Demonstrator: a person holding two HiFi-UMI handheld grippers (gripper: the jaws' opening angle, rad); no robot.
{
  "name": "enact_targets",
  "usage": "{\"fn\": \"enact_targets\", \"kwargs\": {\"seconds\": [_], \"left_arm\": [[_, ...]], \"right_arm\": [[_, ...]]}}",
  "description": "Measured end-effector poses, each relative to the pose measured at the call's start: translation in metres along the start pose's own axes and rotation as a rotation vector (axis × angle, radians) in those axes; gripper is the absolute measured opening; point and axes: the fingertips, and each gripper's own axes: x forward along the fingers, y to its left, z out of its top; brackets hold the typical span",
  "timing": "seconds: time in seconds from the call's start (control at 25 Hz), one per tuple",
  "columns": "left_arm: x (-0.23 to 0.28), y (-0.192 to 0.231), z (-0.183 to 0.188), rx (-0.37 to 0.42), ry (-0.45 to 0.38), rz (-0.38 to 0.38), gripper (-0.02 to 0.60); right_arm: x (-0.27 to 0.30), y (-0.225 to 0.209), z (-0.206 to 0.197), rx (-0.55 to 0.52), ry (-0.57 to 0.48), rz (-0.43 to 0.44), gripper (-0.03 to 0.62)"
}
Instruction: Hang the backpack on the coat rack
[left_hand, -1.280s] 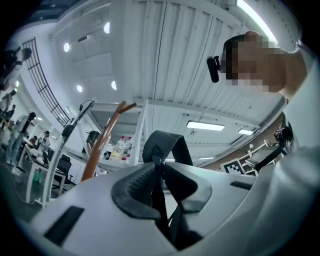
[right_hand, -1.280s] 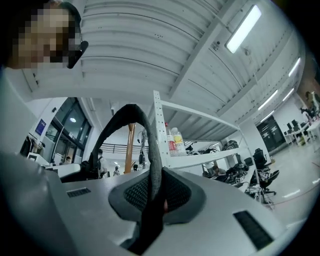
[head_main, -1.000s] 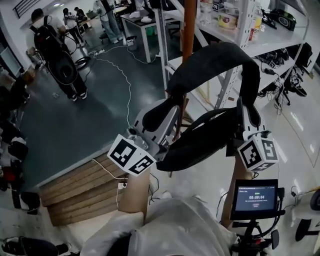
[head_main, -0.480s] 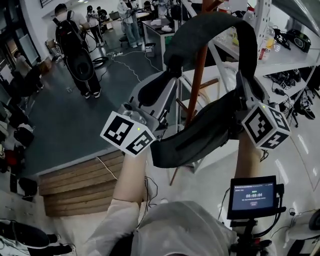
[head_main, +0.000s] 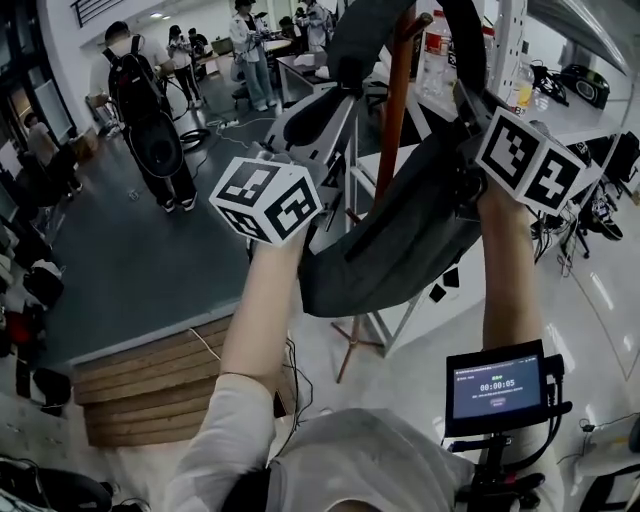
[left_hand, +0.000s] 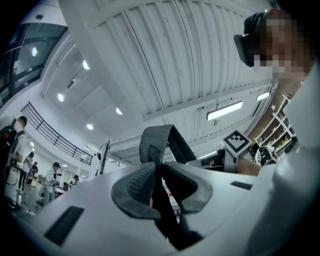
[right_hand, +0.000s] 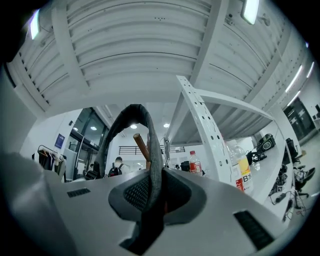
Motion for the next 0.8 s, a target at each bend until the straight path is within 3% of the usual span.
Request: {"fn": "enact_targets", "kwargs": {"seconds": [0.48,0.64,0.8], "left_arm": [[0.018,0.001,-0.084,-0.062,0.173,0.009,0.067],[0.016,-0.009,-0.094,-0.114,0.164,-0.016,0.067],[0.012,-0.013,-0.090,-0.068,0.100,-0.026,0.067]], "right_arm": [[0.021,-0.023,-0.059,-0.029,0.121,-0.091,0.055],[0.010,-0.022,-0.065,-0.098,0.078,-0.124,0.055],[0.013,-0.013,-0.065,-0.146,0.015,-0.123,0.057]]}}
